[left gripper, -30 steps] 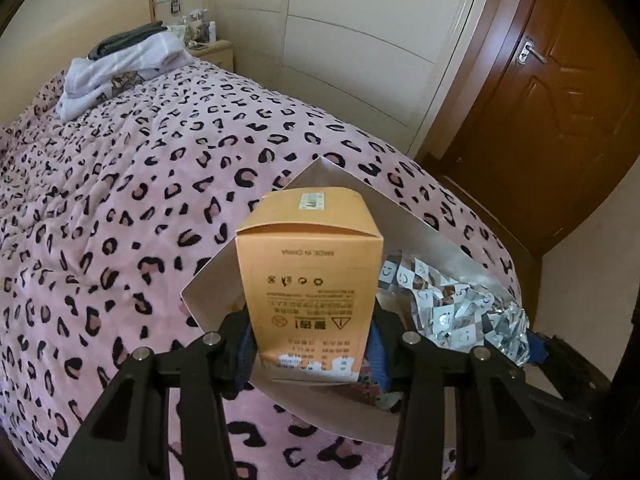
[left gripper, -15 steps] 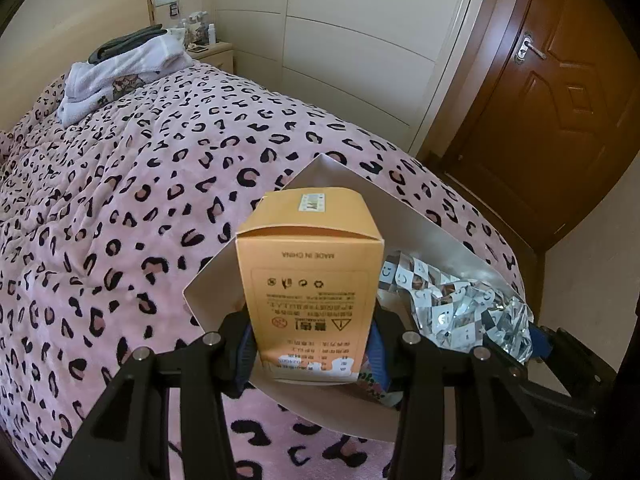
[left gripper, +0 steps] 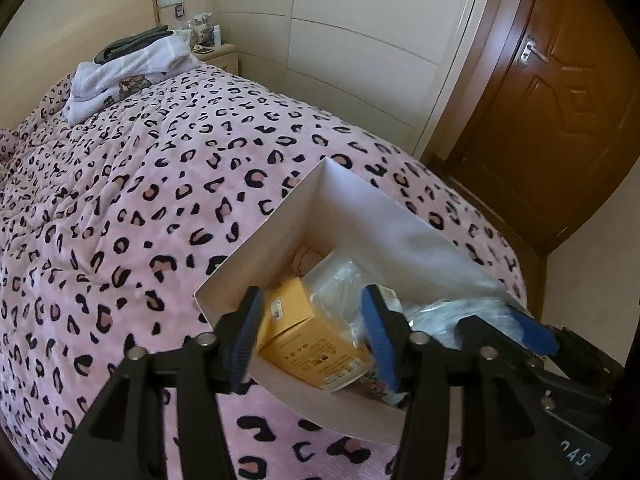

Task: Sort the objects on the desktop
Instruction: 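Lower the orange box into the bag and open the left tool while the right tool lowers the foil packet, then open the right tool to drop the foil packet into the bag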

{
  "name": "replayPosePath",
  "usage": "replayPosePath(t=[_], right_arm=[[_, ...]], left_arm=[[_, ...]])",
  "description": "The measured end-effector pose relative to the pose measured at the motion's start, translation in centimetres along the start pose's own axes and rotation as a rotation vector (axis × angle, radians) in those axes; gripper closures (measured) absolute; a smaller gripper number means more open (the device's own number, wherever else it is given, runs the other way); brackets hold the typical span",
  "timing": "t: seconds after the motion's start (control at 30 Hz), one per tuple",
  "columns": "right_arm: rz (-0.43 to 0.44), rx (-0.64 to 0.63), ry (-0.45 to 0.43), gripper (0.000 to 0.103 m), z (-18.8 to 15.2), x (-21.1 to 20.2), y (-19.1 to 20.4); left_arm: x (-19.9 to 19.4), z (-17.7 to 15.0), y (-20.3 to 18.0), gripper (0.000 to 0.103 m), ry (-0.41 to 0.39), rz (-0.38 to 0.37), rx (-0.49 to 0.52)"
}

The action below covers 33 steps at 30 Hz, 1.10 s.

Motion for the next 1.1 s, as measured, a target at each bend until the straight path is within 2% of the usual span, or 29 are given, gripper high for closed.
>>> replayPosePath(t=[0.07, 0.33, 0.5, 0.63, 0.77, 0.97, 1.1], right_arm=[[0.008, -0.001, -0.015, 0.044, 0.5, -0.8, 0.2], [0.015, -0.026, -0.064, 0.044, 2.2, -4.1, 1.3], [0.010, -0.041, -0.072, 0.044, 1.9, -5.7, 1.9], [-0.019, -0.077, -0.060, 0.044, 0.3, -6.7, 2.2], [-0.062, -0.108, -0.051, 0.044, -2.5, -7.5, 1.9], [-0.132, -0.172, -0.029, 0.044, -7.3, -7.8, 1.1], [-0.157, -0.184, -0.023, 0.044, -9.4, -7.8, 0.6]], left_arm=[[-0.6, 0.2, 0.0, 0.040, -0.017, 0.010, -0.004], [-3.8, 0.4, -0.2, 0.035, -0.058, 0.012, -0.004], [-5.9, 0.0, 1.0, 0.032, -0.073, 0.024, -0.036], [-7.3, -1.3, 2.4, 0.031, -0.091, 0.061, -0.052], [-8.8, -4.0, 3.6, 0.027, -0.126, 0.093, -0.046], [-10.0, -9.1, 4.3, 0.023, -0.166, 0.109, -0.033], [-9.5, -11.7, 3.9, 0.019, -0.159, 0.099, -0.044]])
Point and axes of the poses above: each gripper's, at about its wrist camera, not at the fingertips, and x roughly the way its jaws point, y to its left, z to its top, the point moved 10 cm from there along x, roughly the way its jaws point, and after that the axes turned 14 degrees about -x, right-handed, at the moved point
